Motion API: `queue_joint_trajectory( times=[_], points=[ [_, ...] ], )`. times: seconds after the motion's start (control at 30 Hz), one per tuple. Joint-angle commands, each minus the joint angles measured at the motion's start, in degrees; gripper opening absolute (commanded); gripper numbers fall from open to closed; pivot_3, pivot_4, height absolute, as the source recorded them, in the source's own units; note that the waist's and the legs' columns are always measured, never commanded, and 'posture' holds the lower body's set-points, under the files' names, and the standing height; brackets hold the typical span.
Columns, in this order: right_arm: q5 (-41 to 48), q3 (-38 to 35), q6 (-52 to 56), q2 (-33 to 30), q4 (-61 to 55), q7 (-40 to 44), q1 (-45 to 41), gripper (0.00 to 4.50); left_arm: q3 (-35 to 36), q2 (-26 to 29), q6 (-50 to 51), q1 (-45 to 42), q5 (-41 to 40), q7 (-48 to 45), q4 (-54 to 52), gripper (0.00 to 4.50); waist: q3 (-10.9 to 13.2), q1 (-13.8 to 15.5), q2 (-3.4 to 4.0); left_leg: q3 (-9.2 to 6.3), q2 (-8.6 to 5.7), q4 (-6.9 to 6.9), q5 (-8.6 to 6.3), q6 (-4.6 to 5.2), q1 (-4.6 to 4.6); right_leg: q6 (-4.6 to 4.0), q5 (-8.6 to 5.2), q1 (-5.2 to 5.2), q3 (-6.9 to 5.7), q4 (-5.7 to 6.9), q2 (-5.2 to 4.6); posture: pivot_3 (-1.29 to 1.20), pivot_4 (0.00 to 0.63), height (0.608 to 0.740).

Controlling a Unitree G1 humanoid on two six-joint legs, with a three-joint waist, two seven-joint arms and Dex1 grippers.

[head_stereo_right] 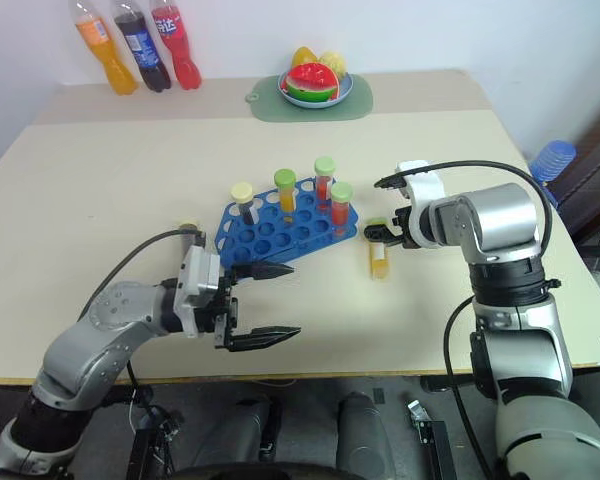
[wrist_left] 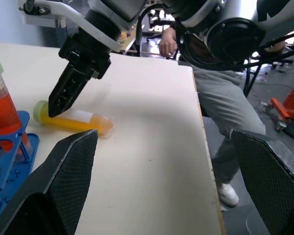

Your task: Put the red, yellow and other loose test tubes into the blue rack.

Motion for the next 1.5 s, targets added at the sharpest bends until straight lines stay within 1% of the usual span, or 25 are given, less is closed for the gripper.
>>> queue_joint_trajectory(
  times=[0.03, 0.13, 0.2, 0.23, 0.3, 0.33, 0.6, 0.67, 0.83, 0.9, 0.97, 1.07, 1.13, 1.23, 1.3, 1.43, 1.5],
  points=[
    [-0.5, 2.9, -2.3, -0.5, 3.2, 0.8, -1.8, 4.20, 0.4, 0.3, 0.6, 0.2, -0.7, 1.3, -3.2, 4.50, 0.0, 0.0, 0.00, 0.01, 0.00, 0.00, 0.00, 0.00, 0.00, 0.00, 0.00, 0.00, 0.00, 0.00, 0.00, 0.00, 0.150, 0.740],
    [-0.4, 6.0, -3.9, -0.7, 4.7, 1.8, -1.2, 3.35, 0.7, 0.7, 0.7, 0.2, -0.5, 1.6, -2.8, 4.50, 0.0, 0.0, -0.01, 0.01, -0.01, 0.01, 0.00, 0.00, 0.00, 0.00, 0.00, 0.01, 0.00, 0.00, 0.00, 0.00, 0.150, 0.740],
    [0.0, 7.5, -4.5, -1.0, 4.5, 2.9, -0.7, 2.40, 1.0, 0.9, 0.3, 0.7, 0.0, 1.9, -2.1, 4.50, 0.0, -0.2, -0.01, 0.01, 0.00, 0.03, 0.00, 0.00, 0.01, 0.00, 0.00, 0.02, -0.01, 0.00, 0.02, 0.00, 0.150, 0.740],
    [0.0, 7.9, -4.8, -1.0, 4.4, 3.1, -0.4, 1.81, 1.2, 1.0, 0.0, 1.1, 0.3, 2.2, -1.7, 4.50, 0.0, -0.3, -0.02, 0.01, 0.00, 0.02, 0.00, 0.00, 0.01, 0.00, 0.00, 0.02, -0.01, 0.00, 0.03, 0.00, 0.150, 0.740],
    [-0.1, 8.2, -5.3, -1.1, 4.4, 3.3, 0.0, 0.91, 1.5, 1.1, -0.6, 1.7, 0.8, 2.6, -0.6, 4.50, 0.0, -0.3, -0.02, 0.01, 0.02, 0.01, 0.00, 0.00, 0.04, 0.00, 0.00, 0.02, -0.01, 0.01, 0.07, 0.00, 0.150, 0.740],
    [-0.3, 8.2, -5.9, -1.1, 4.2, 3.3, 0.4, 0.80, 1.9, 1.0, -1.2, 1.9, 1.1, 2.7, 0.4, 4.50, 0.0, -0.3, -0.02, 0.01, 0.02, 0.02, 0.00, 0.00, 0.04, 0.00, 0.00, 0.03, -0.01, 0.01, 0.07, 0.00, 0.150, 0.740],
    [-0.9, 8.3, -10.5, -3.9, -1.4, 4.6, 4.3, 0.80, 5.9, 0.5, -3.3, 1.4, 0.0, 1.7, 7.3, 4.50, 0.0, -0.1, -0.07, 0.00, 0.02, 0.05, 0.00, 0.00, 0.09, 0.00, 0.00, 0.10, -0.02, 0.00, 0.07, 0.00, 0.150, 0.740],
    [-0.6, 6.6, -10.7, -4.3, -4.5, 4.2, 6.3, 0.80, 6.8, 0.2, -3.4, 1.0, -0.4, 1.6, 8.4, 4.50, 0.0, 0.1, -0.07, 0.00, 0.02, 0.05, 0.00, 0.00, 0.09, 0.00, 0.00, 0.10, -0.02, 0.00, 0.06, 0.00, 0.150, 0.740],
    [2.1, -0.3, -14.1, -6.9, -18.9, 5.9, 16.8, 0.80, 8.8, -1.2, -1.9, 1.1, -2.0, 3.9, 8.4, 4.50, 0.0, 0.6, -0.10, -0.11, 0.01, 0.06, -0.01, 0.01, 0.00, 0.02, -0.01, 0.13, -0.11, -0.08, 0.02, 0.00, 0.150, 0.740],
    [3.3, -4.1, -21.3, -6.4, -25.2, 7.2, 22.4, 0.80, 9.7, -2.4, -1.4, 0.9, -2.0, 6.5, 8.3, 4.50, 0.0, 0.6, -0.11, -0.12, 0.00, 0.05, -0.02, 0.03, -0.02, 0.03, 0.00, 0.13, -0.12, -0.12, 0.00, 0.00, 0.150, 0.740],
    [3.8, -6.0, -29.0, -6.5, -29.8, 9.4, 27.3, 0.80, 10.5, -3.6, -0.7, 0.5, -2.2, 8.7, 8.3, 4.50, 0.0, 0.4, -0.11, -0.12, 0.00, 0.06, -0.02, 0.03, -0.03, 0.03, 0.00, 0.13, -0.14, -0.12, 0.00, 0.00, 0.150, 0.740],
    [10.0, -11.1, -38.1, 0.1, -31.9, 12.7, 30.7, 0.80, 11.5, -5.3, 0.5, -0.8, -2.9, 11.8, 8.5, 4.50, 0.0, -0.2, -0.14, -0.09, 0.02, 0.06, -0.02, 0.02, 0.02, 0.04, 0.00, 0.14, -0.12, -0.07, 0.03, 0.00, 0.150, 0.740],
    [10.4, -11.2, -45.5, 4.5, -31.7, 12.9, 30.8, 0.80, 11.9, -6.7, 1.1, -1.9, -3.0, 13.9, 9.0, 4.50, 0.0, -0.2, -0.14, -0.05, 0.03, 0.06, -0.02, 0.02, 0.12, 0.04, 0.00, 0.15, -0.08, 0.03, 0.06, 0.00, 0.150, 0.740],
    [9.4, -9.6, -53.1, 11.1, -29.1, 10.7, 29.1, 0.80, 11.8, -7.5, 1.0, -2.9, -2.2, 14.9, 9.7, 4.50, 0.0, -0.1, -0.14, -0.08, 0.03, 0.06, -0.01, 0.01, 0.18, 0.04, 0.00, 0.19, -0.08, 0.05, 0.09, 0.00, 0.150, 0.740],
    [6.5, -6.9, -60.0, 15.3, -25.3, 9.6, 27.7, 0.80, 12.0, -7.9, 1.2, -3.3, -3.2, 14.4, 10.1, 4.50, 0.0, -0.1, -0.15, -0.08, 0.02, 0.07, -0.01, 0.01, 0.18, 0.04, 0.00, 0.18, -0.07, 0.04, 0.07, 0.00, 0.150, 0.740],
    [2.5, -3.0, -72.1, 22.8, -17.5, 8.0, 26.2, 0.80, 13.0, -7.0, 2.3, -2.8, -4.1, 14.0, 10.2, 4.50, 0.0, -0.1, -0.14, -0.10, 0.02, 0.01, 0.02, -0.05, 0.18, 0.03, -0.01, 0.14, -0.07, 0.05, 0.08, 0.00, 0.150, 0.740],
    [1.1, -2.3, -77.9, 26.4, -13.7, 6.7, 25.5, 0.80, 14.0, -6.6, 2.8, -2.0, -4.9, 14.5, 9.6, 4.50, 0.0, 0.0, -0.13, -0.10, 0.02, 0.00, 0.03, -0.07, 0.17, 0.03, 0.00, 0.13, -0.07, 0.05, 0.08, 0.00, 0.150, 0.740]
  ],
)
